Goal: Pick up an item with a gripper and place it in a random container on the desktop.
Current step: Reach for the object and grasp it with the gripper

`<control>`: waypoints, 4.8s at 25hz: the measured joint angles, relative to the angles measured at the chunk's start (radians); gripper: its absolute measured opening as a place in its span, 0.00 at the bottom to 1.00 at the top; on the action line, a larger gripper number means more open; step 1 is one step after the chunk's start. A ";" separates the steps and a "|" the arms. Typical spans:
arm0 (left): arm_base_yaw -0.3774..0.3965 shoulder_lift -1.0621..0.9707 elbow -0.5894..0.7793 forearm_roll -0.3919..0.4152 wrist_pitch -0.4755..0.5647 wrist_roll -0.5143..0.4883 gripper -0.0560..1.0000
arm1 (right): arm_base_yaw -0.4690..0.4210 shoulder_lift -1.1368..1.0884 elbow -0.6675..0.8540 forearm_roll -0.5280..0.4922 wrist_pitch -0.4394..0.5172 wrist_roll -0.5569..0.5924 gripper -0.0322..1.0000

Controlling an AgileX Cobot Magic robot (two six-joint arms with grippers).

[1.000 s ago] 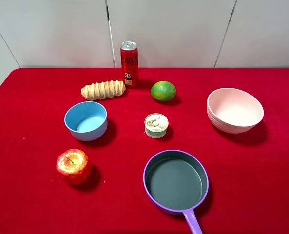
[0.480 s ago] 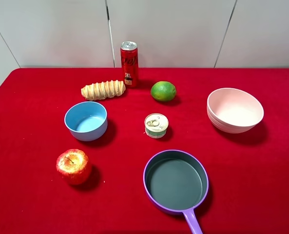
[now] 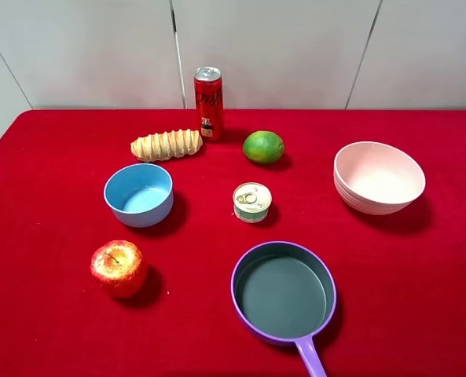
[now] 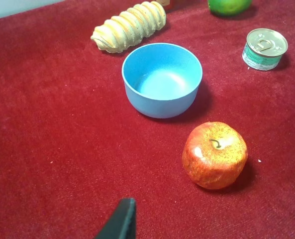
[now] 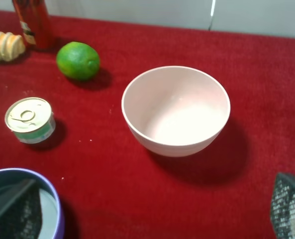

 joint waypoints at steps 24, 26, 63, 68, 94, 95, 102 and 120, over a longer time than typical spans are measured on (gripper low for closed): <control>0.000 0.000 0.000 0.000 0.000 0.000 0.99 | 0.053 0.755 -0.284 -0.040 -0.214 -0.247 0.70; 0.000 0.000 0.000 0.000 0.000 0.000 0.99 | 0.079 0.811 -0.328 -0.040 -0.218 -0.259 0.70; 0.000 0.000 0.000 0.004 0.000 0.000 0.99 | 0.175 1.621 -0.887 0.092 -0.266 -0.670 0.70; 0.000 0.000 0.000 0.004 0.000 0.000 0.99 | 0.175 1.708 -0.944 0.128 -0.270 -0.674 0.70; 0.000 0.000 0.000 0.005 -0.001 0.000 0.99 | 0.274 1.943 -1.007 0.176 -0.440 -0.686 0.70; 0.000 0.000 0.000 0.005 -0.001 0.000 0.99 | 0.274 1.955 -1.016 0.176 -0.440 -0.686 0.70; 0.000 0.000 0.000 0.005 -0.001 0.000 0.99 | 0.274 1.999 -1.026 0.168 -0.436 -0.686 0.70; 0.000 0.000 0.000 0.005 -0.001 0.000 0.99 | 0.257 2.077 -1.031 0.155 -0.435 -0.686 0.70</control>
